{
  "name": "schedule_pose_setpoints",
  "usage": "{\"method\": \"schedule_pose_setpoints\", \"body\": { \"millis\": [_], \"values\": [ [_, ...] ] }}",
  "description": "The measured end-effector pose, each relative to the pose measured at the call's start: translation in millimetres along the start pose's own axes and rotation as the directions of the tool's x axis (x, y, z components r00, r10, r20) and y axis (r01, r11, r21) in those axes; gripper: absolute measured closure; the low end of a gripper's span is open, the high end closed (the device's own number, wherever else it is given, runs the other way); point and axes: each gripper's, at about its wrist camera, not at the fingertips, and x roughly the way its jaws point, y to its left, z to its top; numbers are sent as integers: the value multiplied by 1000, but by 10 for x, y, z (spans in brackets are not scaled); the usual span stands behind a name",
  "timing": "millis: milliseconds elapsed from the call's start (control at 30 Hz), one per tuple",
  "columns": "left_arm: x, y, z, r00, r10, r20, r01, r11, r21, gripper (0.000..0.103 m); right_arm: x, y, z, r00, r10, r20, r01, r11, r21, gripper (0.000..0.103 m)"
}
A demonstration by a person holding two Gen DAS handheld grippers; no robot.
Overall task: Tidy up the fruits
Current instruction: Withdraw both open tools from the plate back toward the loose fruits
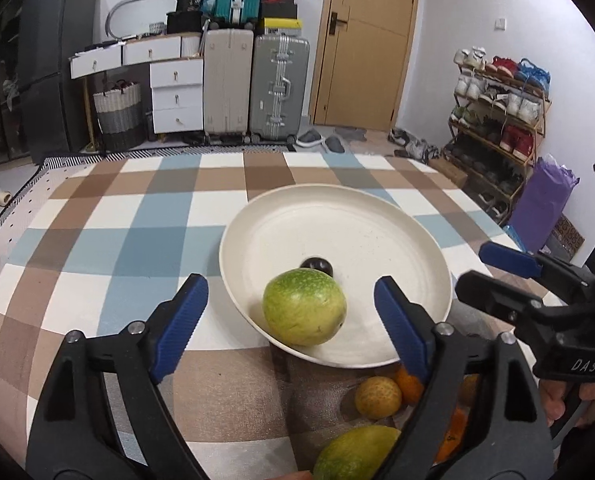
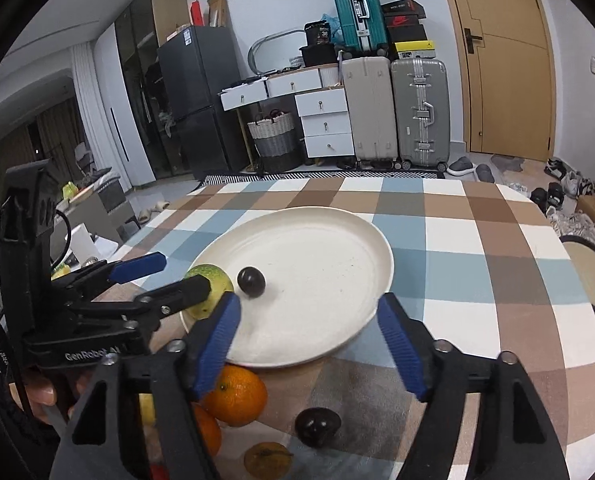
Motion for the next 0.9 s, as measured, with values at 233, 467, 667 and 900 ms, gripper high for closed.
{"method": "schedule_pose_setpoints", "body": {
  "millis": [233, 467, 667, 900],
  "values": [
    [-152, 76, -49, 999, 32, 13, -31, 999, -15, 1, -74, -5, -53, 1000, -7, -1, 7, 1000, -17, 0],
    [-321, 3, -127, 998, 41, 57, -42, 999, 13, 1, -161, 44, -94, 1000, -15, 20, 16, 999, -48, 0],
    [-430, -4, -199, 997, 46, 59, -46, 999, -5, 1, -248, 49, -127, 999, -19, 49, 22, 998, -59, 0],
    [-605, -67, -325, 995, 61, 73, -63, 998, 14, 1, -364, 52, -184, 997, -39, 70, 43, 997, -66, 0]
  ]
}}
